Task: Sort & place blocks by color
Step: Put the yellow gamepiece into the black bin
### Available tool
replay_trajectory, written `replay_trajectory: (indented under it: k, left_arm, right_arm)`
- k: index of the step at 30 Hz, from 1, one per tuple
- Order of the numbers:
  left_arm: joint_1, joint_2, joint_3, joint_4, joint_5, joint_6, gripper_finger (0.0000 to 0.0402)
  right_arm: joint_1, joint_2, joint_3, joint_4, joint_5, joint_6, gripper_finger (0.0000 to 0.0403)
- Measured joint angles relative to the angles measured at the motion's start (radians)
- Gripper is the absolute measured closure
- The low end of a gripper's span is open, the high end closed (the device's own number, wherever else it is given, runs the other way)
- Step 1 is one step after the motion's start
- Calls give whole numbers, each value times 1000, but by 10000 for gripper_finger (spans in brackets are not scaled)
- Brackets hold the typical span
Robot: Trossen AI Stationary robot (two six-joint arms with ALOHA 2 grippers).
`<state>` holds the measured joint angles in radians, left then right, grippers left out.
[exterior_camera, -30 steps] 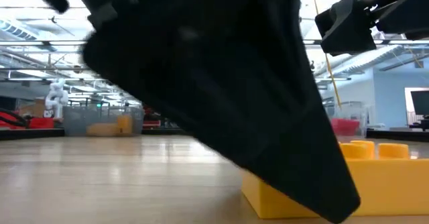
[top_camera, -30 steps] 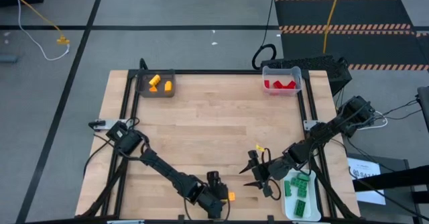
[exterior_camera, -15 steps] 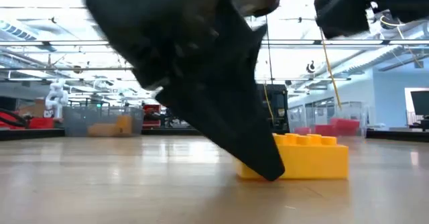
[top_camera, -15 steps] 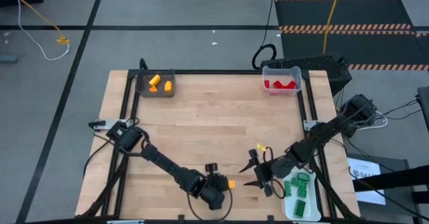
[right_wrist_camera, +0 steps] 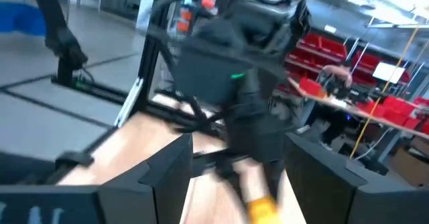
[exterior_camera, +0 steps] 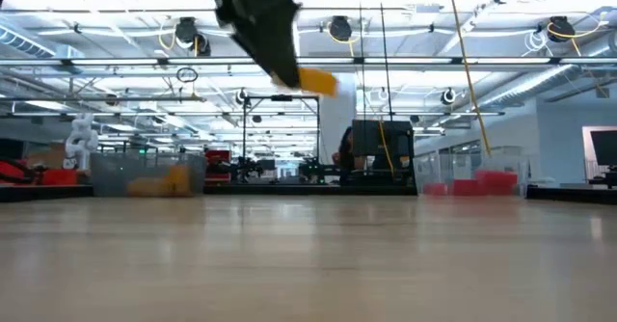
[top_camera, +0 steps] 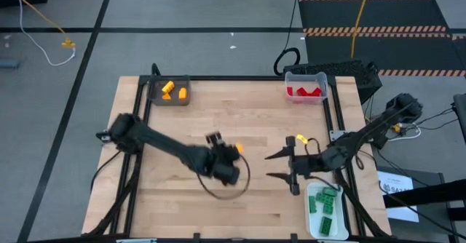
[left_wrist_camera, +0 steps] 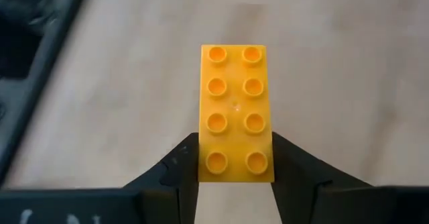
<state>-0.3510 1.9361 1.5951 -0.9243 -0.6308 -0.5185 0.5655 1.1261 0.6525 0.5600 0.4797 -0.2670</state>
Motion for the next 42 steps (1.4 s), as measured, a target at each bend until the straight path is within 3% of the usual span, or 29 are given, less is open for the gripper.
replay_trajectory:
  k: [11,23,31,42]
  left_arm:
    - [268,-286,0,-303,-9,-58,257]
    - [594,-366,-2,-618,0,-120,255]
    - [860,-366,-139,-589,109,-21,254]
    - [1151,-365,-358,-241,403,196,254]
  right_arm:
    - [-2,-8,-1,-108,-8,131,184]
    - [-2,0,-1,-117,-8,113,184]
    - [-2,0,-1,-120,-8,116,184]
    - [-2,0,-1,-127,-8,116,184]
